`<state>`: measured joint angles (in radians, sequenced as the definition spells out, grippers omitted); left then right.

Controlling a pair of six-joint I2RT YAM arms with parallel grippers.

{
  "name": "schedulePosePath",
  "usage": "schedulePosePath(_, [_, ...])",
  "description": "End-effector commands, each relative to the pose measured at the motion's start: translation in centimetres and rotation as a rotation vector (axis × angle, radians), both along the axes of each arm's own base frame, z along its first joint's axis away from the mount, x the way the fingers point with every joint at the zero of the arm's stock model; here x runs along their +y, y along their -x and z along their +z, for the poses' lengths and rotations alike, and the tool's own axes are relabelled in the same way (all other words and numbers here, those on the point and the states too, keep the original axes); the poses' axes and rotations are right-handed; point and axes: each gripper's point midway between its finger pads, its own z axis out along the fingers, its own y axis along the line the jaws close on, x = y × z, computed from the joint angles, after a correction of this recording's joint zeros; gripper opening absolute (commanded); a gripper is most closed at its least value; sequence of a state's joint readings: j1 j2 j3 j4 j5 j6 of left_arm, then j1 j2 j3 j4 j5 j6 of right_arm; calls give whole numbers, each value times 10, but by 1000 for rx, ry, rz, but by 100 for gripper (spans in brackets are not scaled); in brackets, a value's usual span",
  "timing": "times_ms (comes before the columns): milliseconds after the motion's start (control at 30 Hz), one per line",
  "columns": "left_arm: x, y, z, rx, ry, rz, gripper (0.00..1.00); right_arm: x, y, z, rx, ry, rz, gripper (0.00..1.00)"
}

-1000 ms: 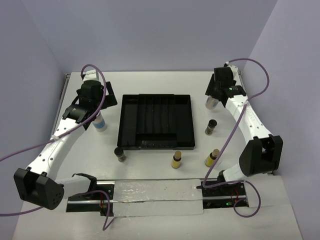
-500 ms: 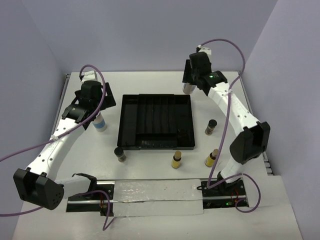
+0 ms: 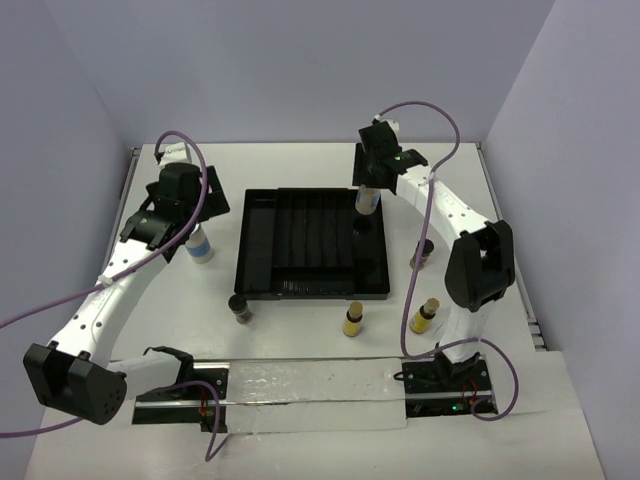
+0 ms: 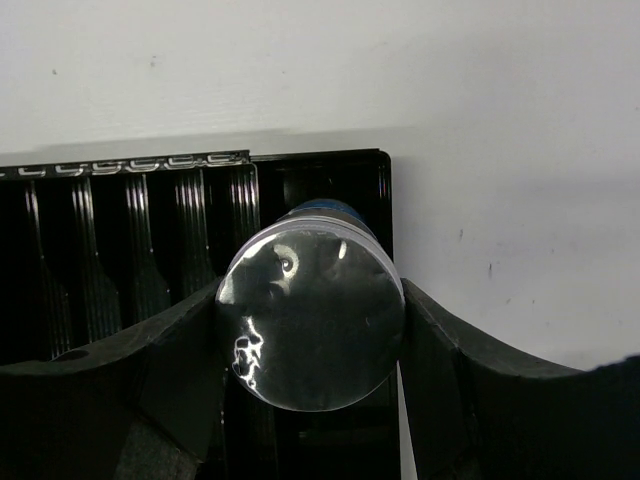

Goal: Organize the condiment bottles

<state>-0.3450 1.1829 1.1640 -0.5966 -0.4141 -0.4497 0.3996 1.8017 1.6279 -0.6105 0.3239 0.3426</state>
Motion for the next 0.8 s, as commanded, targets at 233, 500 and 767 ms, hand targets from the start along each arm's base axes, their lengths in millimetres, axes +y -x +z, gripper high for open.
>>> schedulePosePath(233, [-2, 3, 13, -30, 24, -13, 99, 6, -18, -35, 1, 10, -42, 40])
schedulePosePath(500, [0, 5, -2, 19, 10, 9, 100, 8, -16, -26, -9, -3, -46, 100])
schedulePosePath(767, [12, 3, -27, 87, -55, 77, 99, 11, -4, 46, -124, -72, -15, 100])
